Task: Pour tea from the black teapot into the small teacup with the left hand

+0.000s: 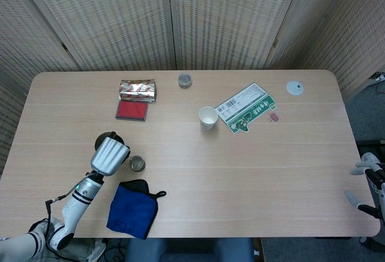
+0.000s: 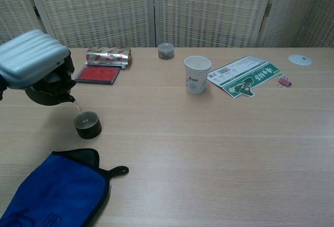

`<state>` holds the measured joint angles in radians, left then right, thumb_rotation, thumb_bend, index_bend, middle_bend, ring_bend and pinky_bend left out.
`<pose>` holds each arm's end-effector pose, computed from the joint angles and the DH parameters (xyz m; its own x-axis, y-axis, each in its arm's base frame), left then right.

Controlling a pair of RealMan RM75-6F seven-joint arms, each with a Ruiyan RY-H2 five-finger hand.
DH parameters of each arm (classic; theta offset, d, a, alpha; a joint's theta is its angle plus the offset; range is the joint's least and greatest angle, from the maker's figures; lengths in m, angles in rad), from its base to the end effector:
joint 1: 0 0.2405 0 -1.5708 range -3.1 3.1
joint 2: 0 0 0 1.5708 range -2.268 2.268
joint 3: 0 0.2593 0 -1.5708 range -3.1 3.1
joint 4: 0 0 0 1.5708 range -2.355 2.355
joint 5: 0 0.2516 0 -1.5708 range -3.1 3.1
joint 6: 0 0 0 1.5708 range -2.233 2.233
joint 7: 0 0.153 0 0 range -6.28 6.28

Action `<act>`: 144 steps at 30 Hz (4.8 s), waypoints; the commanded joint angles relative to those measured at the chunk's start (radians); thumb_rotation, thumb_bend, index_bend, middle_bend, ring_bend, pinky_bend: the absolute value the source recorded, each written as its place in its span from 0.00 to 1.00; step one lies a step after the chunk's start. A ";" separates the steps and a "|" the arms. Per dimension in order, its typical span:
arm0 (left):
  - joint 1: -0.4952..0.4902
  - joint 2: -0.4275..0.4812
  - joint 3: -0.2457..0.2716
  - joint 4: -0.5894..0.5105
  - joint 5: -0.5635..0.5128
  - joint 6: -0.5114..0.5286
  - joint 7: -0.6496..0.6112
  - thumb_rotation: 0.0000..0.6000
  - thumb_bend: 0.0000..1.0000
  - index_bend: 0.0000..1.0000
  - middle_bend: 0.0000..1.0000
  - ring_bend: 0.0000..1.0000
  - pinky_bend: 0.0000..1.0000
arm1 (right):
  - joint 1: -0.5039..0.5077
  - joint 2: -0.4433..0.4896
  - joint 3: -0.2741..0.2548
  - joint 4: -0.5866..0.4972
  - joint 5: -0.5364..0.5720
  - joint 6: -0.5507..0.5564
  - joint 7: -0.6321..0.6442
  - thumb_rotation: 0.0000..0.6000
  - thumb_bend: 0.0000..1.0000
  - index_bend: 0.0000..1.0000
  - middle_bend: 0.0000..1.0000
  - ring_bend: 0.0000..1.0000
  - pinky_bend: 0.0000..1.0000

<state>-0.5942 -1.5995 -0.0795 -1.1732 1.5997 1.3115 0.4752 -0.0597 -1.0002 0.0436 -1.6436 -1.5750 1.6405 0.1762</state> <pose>-0.2042 0.3416 -0.0272 0.7075 -0.2785 0.6495 0.5060 -0.4419 -0.7407 -0.3381 -0.1430 0.1743 0.3186 0.0911 0.9435 -0.9479 0.0296 0.3172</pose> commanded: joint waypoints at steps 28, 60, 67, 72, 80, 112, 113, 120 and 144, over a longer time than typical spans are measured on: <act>0.008 0.013 -0.025 -0.059 -0.065 -0.038 -0.224 1.00 0.41 1.00 1.00 0.96 0.54 | 0.003 0.001 0.001 -0.002 0.002 -0.006 -0.003 1.00 0.14 0.42 0.33 0.27 0.27; 0.036 0.060 -0.097 -0.139 -0.216 -0.110 -0.662 0.68 0.40 1.00 1.00 0.95 0.54 | 0.004 0.000 0.002 -0.007 0.005 -0.009 -0.009 1.00 0.14 0.42 0.33 0.27 0.27; 0.040 0.068 -0.116 -0.122 -0.253 -0.126 -0.666 0.56 0.28 1.00 1.00 0.95 0.54 | 0.004 -0.001 0.002 -0.006 0.004 -0.008 -0.008 1.00 0.14 0.42 0.33 0.27 0.27; 0.039 0.063 -0.129 -0.087 -0.276 -0.133 -0.653 0.47 0.25 1.00 1.00 0.95 0.54 | 0.005 -0.003 0.002 -0.003 0.005 -0.011 -0.006 1.00 0.14 0.42 0.33 0.27 0.27; 0.034 0.034 -0.124 0.023 -0.280 -0.142 -0.629 0.42 0.23 1.00 1.00 0.94 0.54 | 0.008 -0.004 0.004 0.000 0.009 -0.016 -0.002 1.00 0.14 0.42 0.33 0.27 0.27; 0.021 -0.132 -0.078 0.439 -0.248 -0.182 -0.656 0.40 0.21 1.00 1.00 0.91 0.54 | 0.016 0.001 0.004 -0.018 0.015 -0.030 -0.024 1.00 0.14 0.42 0.33 0.27 0.27; 0.022 -0.135 -0.076 0.443 -0.245 -0.181 -0.657 0.40 0.21 1.00 1.00 0.91 0.54 | 0.016 0.001 0.004 -0.018 0.014 -0.030 -0.025 1.00 0.14 0.42 0.33 0.27 0.27; 0.025 -0.148 -0.071 0.460 -0.236 -0.177 -0.663 0.40 0.21 0.99 1.00 0.87 0.54 | 0.014 0.001 0.003 -0.018 0.015 -0.027 -0.024 1.00 0.14 0.42 0.33 0.27 0.27; 0.051 -0.072 -0.073 0.309 -0.266 -0.212 -0.549 0.25 0.20 0.42 0.34 0.17 0.12 | 0.014 -0.001 0.002 -0.012 0.009 -0.024 -0.017 1.00 0.14 0.42 0.33 0.27 0.27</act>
<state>-0.5472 -1.6896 -0.1478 -0.8320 1.3474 1.1087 -0.0997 -0.0459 -1.0016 0.0454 -1.6558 -1.5663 1.6164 0.1596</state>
